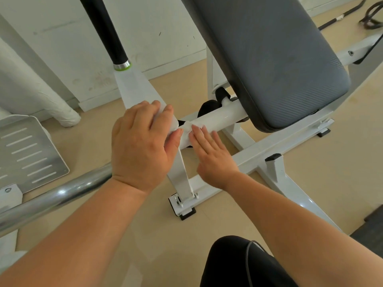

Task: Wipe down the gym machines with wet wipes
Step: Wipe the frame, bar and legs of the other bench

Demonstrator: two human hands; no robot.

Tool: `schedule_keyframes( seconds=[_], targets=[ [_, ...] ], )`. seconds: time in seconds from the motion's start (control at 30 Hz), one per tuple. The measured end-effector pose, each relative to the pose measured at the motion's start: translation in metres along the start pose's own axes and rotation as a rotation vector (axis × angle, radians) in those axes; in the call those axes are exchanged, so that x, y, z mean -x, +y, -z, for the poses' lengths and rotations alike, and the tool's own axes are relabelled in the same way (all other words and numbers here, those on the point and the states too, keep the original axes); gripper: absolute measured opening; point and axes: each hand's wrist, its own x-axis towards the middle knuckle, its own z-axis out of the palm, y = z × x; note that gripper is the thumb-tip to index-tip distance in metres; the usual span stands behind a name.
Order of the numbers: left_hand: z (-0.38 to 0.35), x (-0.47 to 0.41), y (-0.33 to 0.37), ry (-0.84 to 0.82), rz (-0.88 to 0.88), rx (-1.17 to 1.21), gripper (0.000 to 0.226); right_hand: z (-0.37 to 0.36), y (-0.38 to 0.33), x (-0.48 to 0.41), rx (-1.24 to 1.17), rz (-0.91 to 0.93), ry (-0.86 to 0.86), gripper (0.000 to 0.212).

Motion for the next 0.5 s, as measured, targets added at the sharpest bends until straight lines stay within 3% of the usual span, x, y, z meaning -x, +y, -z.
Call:
schedule_keyframes(
  seconds=[0.1, 0.23, 0.37, 0.43, 0.5],
  targets=[
    [0.005, 0.003, 0.002, -0.026, 0.044, 0.046, 0.046, 0.005, 0.017, -0.005, 0.089, -0.017, 0.044, 0.093],
    [0.009, 0.036, 0.017, 0.049, 0.15, 0.116, 0.059, 0.013, 0.034, -0.007, -0.109, -0.444, 0.185, 0.095],
    [-0.003, 0.105, 0.057, 0.105, 0.118, 0.208, 0.055, -0.001, 0.053, 0.024, -0.113, -0.411, 0.169, 0.088],
    [-0.021, 0.131, 0.07, -0.08, 0.064, 0.305, 0.049, -0.016, 0.055, 0.045, -0.093, -0.397, 0.094, 0.081],
    [-0.043, 0.142, 0.073, -0.357, 0.074, 0.286, 0.051, -0.04, 0.055, 0.059, -0.068, -0.325, -0.086, 0.083]
  ],
)
